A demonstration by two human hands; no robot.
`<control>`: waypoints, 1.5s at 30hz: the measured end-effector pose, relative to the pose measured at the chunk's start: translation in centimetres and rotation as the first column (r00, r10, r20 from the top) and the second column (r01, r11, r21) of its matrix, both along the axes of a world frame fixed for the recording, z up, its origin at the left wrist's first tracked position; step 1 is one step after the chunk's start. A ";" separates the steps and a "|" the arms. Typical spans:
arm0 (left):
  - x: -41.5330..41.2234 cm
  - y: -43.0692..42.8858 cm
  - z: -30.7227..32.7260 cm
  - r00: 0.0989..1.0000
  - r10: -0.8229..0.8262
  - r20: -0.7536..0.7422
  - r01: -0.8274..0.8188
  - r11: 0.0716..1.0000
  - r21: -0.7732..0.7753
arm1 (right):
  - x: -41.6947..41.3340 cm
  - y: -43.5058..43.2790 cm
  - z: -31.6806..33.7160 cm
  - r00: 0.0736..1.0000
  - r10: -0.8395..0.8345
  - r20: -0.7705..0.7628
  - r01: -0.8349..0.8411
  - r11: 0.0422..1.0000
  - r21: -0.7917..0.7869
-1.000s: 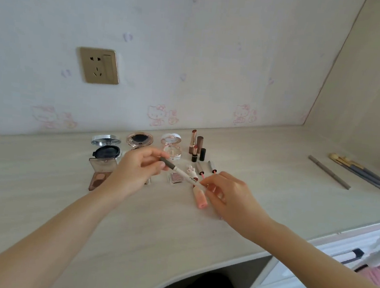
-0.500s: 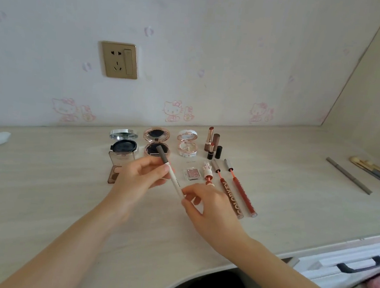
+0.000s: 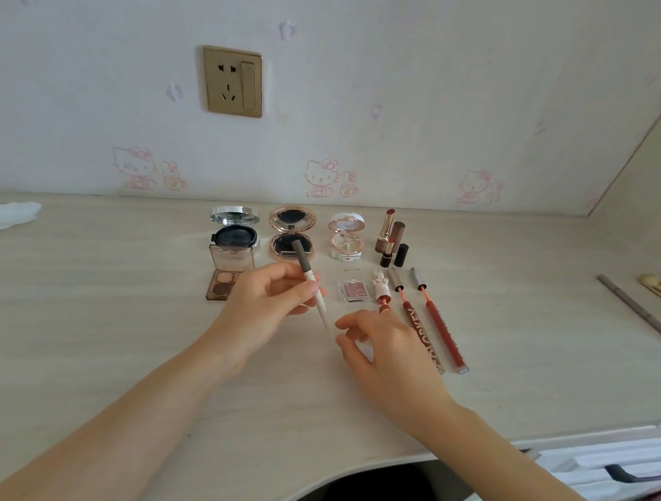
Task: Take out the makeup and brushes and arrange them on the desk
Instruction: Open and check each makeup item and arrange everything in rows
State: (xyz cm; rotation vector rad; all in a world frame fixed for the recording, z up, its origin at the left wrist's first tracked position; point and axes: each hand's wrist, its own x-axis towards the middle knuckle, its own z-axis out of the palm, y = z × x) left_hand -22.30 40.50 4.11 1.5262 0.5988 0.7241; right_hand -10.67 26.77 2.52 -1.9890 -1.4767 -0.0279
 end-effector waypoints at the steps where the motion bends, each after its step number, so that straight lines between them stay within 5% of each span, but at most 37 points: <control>1: 0.0 0.0 0.0 1.000 0.010 0.009 -0.010 1.000 -0.003 | 0.1 -0.1 0.0 1.000 -0.004 0.004 0.004 1.000 -0.007; 8: -0.2 0.1 0.4 1.000 0.001 0.008 0.000 1.000 -0.009 | 0.9 -0.4 0.6 1.000 0.010 0.025 -0.009 1.000 -0.028; 13: -0.1 0.1 0.4 0.978 -0.005 -0.209 0.070 0.949 0.307 | 1.4 -0.1 1.7 0.991 -0.037 -0.132 0.029 0.998 -0.056; 17: -0.4 0.2 0.3 0.922 0.039 -0.385 0.202 0.801 0.563 | 1.7 0.2 2.9 0.945 -0.060 -0.323 0.044 0.997 -0.058; 31: -1.0 -0.2 0.6 0.910 0.066 -0.410 0.303 0.569 0.764 | 2.1 0.3 4.2 0.974 0.066 -0.218 -0.117 0.966 -0.231; 35: -0.8 -0.8 0.1 0.914 0.139 -0.382 0.318 0.339 0.885 | 2.2 -0.1 4.2 0.984 0.120 -0.135 -0.153 0.949 -0.275; 38: -0.6 -1.7 0.0 0.918 0.270 -0.291 0.253 0.166 0.953 | 2.6 -0.5 4.0 0.980 0.193 0.040 -0.184 0.969 -0.163; 45: -0.5 -2.2 0.4 0.902 0.320 -0.289 0.250 0.159 0.955 | 2.8 -1.3 4.1 0.913 0.318 0.256 -0.329 0.944 0.001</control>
